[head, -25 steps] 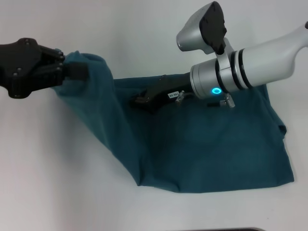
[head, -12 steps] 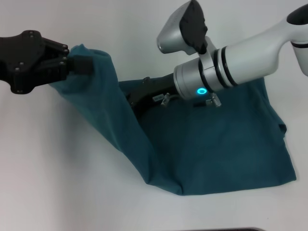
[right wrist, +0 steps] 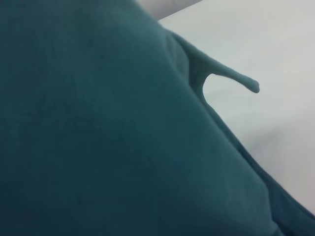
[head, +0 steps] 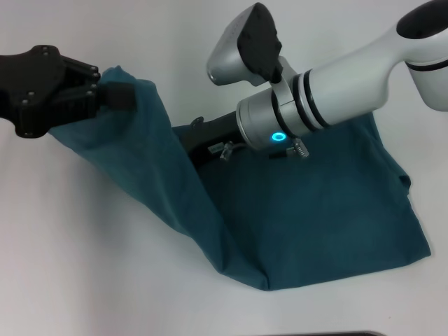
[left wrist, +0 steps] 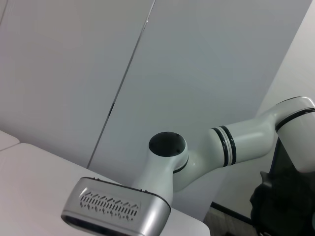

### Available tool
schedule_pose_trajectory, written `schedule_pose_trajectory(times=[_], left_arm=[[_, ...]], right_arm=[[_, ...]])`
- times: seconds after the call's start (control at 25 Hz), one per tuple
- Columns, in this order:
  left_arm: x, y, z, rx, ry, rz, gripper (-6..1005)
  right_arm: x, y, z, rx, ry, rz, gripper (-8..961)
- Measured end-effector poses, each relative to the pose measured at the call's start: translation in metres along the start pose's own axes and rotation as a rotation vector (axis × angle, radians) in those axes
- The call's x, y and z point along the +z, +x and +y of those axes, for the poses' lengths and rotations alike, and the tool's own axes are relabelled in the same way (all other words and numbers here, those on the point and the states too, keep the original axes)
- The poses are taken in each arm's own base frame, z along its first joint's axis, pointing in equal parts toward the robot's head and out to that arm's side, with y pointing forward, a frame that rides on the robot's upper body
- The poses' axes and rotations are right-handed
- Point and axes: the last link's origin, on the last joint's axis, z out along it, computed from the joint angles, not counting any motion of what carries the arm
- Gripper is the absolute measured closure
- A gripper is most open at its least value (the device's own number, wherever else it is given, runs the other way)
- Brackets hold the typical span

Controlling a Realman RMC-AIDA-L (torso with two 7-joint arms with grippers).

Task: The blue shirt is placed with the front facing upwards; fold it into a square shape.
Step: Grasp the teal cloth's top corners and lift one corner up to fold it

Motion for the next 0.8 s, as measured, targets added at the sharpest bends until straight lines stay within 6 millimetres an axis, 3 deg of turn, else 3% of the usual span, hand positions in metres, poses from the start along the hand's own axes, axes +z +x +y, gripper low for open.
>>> schedule_pose_trajectory(times=[0.8], left_arm=[[-0.005, -0.001, -0.001, 0.001, 0.019, -0.001, 969]], right_arm=[[-0.04, 0.054, 0.008, -0.007, -0.115, -0.072, 934]])
